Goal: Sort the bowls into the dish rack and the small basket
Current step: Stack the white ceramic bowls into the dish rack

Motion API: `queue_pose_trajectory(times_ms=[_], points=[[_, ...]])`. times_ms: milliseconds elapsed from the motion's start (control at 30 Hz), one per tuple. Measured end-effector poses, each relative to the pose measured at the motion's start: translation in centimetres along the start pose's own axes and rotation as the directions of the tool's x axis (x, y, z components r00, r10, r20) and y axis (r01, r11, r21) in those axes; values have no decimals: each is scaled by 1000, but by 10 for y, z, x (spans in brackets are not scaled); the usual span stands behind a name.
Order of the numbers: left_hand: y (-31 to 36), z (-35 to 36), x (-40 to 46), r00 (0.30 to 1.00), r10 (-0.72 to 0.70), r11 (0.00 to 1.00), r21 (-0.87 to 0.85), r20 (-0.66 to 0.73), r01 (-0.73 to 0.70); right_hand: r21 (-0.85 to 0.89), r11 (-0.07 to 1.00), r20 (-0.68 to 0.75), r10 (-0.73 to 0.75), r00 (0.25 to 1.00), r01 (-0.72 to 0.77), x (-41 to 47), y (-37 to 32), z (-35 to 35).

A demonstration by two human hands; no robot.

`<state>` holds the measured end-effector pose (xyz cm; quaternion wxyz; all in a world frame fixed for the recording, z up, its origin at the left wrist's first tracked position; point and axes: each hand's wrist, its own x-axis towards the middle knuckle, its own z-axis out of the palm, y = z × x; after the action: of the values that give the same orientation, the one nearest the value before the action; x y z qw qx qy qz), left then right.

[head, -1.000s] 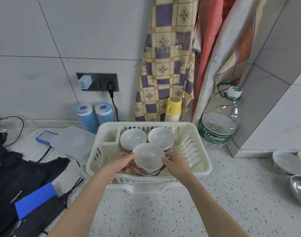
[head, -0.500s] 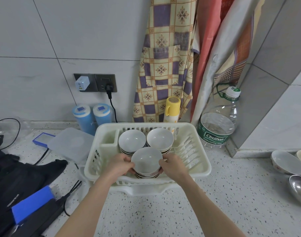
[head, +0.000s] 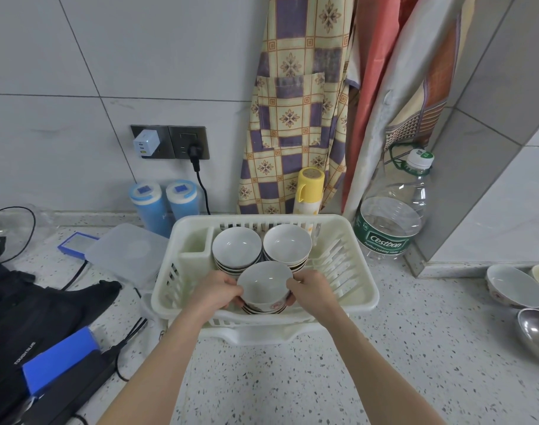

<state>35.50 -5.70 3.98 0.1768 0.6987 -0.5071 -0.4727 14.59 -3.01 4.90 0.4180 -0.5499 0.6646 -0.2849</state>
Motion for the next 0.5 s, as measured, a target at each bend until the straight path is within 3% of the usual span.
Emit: queue_pose_trajectory(times_ms=[200,500], points=[[-1,2,-2,994,37,998,45,-101,-33,-41,999,32,29,999,-28,2,0,2],[-7,1,4,998,48,994,97,-32,-45,-68,997,76,34,996,-29,3,2,1]])
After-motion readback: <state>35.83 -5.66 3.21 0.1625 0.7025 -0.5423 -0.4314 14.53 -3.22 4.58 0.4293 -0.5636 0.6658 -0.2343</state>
